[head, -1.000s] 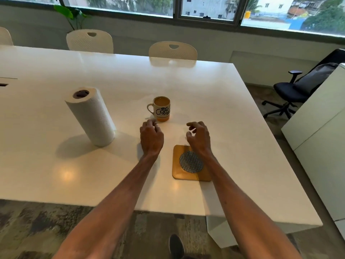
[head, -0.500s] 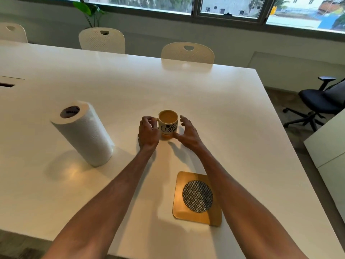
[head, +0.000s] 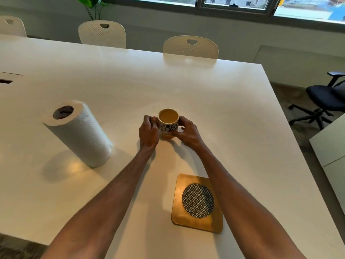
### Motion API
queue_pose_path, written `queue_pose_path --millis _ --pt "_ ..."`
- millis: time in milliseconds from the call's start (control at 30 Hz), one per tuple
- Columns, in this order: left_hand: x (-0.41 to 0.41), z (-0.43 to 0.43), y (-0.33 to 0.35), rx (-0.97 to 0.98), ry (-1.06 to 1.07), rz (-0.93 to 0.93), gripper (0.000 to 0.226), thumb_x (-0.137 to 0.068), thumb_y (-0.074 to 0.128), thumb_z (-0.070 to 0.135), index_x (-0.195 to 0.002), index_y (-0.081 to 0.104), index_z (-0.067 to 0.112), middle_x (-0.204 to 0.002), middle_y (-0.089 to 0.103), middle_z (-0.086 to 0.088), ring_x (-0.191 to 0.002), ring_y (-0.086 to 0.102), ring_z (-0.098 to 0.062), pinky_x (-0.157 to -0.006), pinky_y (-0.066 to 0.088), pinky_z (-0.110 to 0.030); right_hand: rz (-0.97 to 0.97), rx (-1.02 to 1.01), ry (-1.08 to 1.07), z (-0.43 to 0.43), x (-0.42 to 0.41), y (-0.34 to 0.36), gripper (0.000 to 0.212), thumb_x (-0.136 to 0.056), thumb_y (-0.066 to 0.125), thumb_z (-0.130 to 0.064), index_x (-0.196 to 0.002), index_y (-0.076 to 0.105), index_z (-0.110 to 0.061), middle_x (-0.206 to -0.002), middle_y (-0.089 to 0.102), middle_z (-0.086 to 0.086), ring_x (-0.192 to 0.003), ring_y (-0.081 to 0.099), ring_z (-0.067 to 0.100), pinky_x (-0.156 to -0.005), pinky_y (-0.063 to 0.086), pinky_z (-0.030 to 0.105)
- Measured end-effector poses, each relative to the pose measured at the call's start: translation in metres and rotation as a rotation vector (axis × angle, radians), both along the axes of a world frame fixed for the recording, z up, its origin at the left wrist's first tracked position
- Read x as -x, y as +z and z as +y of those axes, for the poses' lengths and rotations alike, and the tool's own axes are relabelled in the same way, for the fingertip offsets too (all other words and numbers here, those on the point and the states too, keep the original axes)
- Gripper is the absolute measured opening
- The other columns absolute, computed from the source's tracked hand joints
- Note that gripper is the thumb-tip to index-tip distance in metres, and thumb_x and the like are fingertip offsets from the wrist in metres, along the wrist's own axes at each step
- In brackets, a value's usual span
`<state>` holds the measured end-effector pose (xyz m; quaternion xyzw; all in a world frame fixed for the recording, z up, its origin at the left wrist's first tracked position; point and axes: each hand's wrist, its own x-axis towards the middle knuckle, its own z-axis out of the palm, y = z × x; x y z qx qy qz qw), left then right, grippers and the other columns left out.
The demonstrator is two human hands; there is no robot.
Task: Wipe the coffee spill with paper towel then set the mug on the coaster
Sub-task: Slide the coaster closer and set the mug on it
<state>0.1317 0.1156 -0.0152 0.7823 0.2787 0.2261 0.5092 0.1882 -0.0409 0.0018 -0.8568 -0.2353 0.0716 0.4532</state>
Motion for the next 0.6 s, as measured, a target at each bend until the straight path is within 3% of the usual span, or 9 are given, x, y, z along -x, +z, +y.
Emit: queue_pose_path --millis 300,600 --pt "0.007 -0.006 0.014 -0.004 -0.077 -0.040 0.018 -0.114 0.045 0.022 -0.103 0.056 0.011 -0.101 0.071 -0.009 -0.097 0.068 -0.033 -0.087 0.055 -0.049 -0.043 -0.001 -0.039 -0.014 0.011 0.013 0.058 -0.084 0.091 -0.021 -0.135 0.067 -0.009 -0.125 0.076 0.006 -0.116 0.070 0.021 -0.103 0.058 0.044" --pt "0.039 -0.045 0.021 -0.010 -0.169 -0.056 0.025 -0.115 0.043 0.022 -0.112 0.060 0.004 -0.101 0.071 -0.009 -0.093 0.066 -0.026 -0.078 0.051 -0.038 -0.062 -0.011 -0.112 -0.057 0.059 0.023 0.058 -0.083 0.092 -0.019 -0.134 0.067 -0.006 -0.124 0.076 0.008 -0.115 0.070 0.022 -0.103 0.059 0.045"
